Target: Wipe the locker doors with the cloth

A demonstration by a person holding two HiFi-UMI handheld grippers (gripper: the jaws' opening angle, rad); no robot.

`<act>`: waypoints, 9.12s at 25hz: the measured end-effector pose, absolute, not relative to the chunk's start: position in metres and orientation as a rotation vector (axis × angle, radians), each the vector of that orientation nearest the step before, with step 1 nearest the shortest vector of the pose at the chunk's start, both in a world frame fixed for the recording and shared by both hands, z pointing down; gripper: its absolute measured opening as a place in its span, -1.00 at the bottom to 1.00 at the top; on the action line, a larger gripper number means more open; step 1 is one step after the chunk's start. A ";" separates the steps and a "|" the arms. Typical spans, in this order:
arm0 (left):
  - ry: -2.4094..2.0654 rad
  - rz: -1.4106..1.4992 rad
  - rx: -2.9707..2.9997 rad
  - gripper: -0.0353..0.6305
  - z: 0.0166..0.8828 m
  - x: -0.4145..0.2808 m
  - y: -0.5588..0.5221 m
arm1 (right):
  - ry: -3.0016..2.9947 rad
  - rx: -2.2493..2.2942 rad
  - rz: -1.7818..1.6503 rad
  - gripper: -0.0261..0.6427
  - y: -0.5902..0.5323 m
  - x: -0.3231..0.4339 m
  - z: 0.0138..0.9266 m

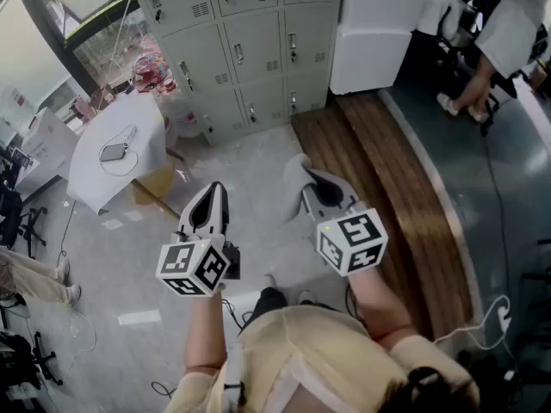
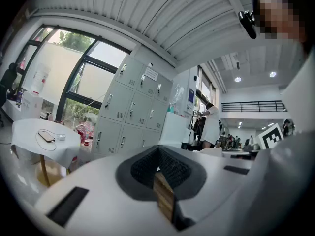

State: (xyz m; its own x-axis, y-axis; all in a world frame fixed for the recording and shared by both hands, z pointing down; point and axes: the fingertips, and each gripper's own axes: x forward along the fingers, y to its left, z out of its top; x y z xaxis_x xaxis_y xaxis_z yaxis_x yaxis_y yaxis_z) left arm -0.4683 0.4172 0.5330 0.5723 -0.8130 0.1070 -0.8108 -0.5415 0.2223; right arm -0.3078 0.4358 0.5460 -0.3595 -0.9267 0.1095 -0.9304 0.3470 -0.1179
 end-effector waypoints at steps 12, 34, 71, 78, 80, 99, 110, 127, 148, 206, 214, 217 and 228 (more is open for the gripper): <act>-1.342 0.014 2.566 -0.93 0.538 -0.447 0.429 | -2.523 1.776 0.276 -0.91 0.452 -0.288 0.553; -1.249 0.092 2.623 -0.93 0.553 -0.391 0.378 | -2.469 1.812 0.231 -0.90 0.408 -0.256 0.549; -1.270 0.074 2.604 -0.93 0.516 -0.211 0.163 | -2.424 1.890 0.180 -0.90 0.194 -0.057 0.501; -1.350 0.031 2.557 -0.93 0.481 -0.124 0.135 | -2.501 1.789 0.124 -0.90 0.155 0.026 0.460; -1.353 0.034 2.561 -0.93 0.469 -0.104 0.130 | -2.514 1.774 0.109 -0.90 0.146 0.044 0.448; -1.442 0.024 2.547 -0.93 0.423 -0.060 0.050 | -2.553 1.712 0.063 -0.90 0.046 0.075 0.413; -1.479 -0.003 2.555 -0.93 0.403 -0.060 -0.055 | -2.578 1.648 -0.031 -0.90 -0.073 0.063 0.381; -1.543 -0.104 2.450 -0.93 0.402 -0.120 -0.168 | -2.571 1.643 -0.179 -0.90 -0.221 0.009 0.325; -1.743 -0.117 2.445 -0.93 0.345 -0.112 -0.269 | -2.688 1.738 -0.535 -0.90 -0.347 -0.010 0.221; -1.632 -0.180 2.552 -0.93 0.308 -0.032 -0.359 | -2.023 2.107 -0.866 -0.90 -0.420 0.153 0.195; -1.720 -0.192 2.469 -0.93 0.314 -0.069 -0.351 | -2.192 2.009 -0.906 -0.90 -0.394 0.105 0.193; -1.762 -0.199 2.435 -0.93 0.315 -0.086 -0.347 | -2.255 1.937 -0.924 -0.90 -0.389 0.076 0.197; -1.901 -0.223 2.330 -0.93 0.318 -0.138 -0.330 | -2.409 1.695 -0.943 -0.90 -0.387 -0.021 0.226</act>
State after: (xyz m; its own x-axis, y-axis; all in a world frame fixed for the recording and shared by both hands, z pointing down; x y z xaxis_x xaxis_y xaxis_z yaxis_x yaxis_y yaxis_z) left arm -0.1375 -0.3297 0.3183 0.1974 -0.9797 -0.0350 -0.9611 -0.2004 0.1899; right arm -0.0207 -0.3868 0.2257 -0.3985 -0.8682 -0.2956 -0.8382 0.2140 0.5016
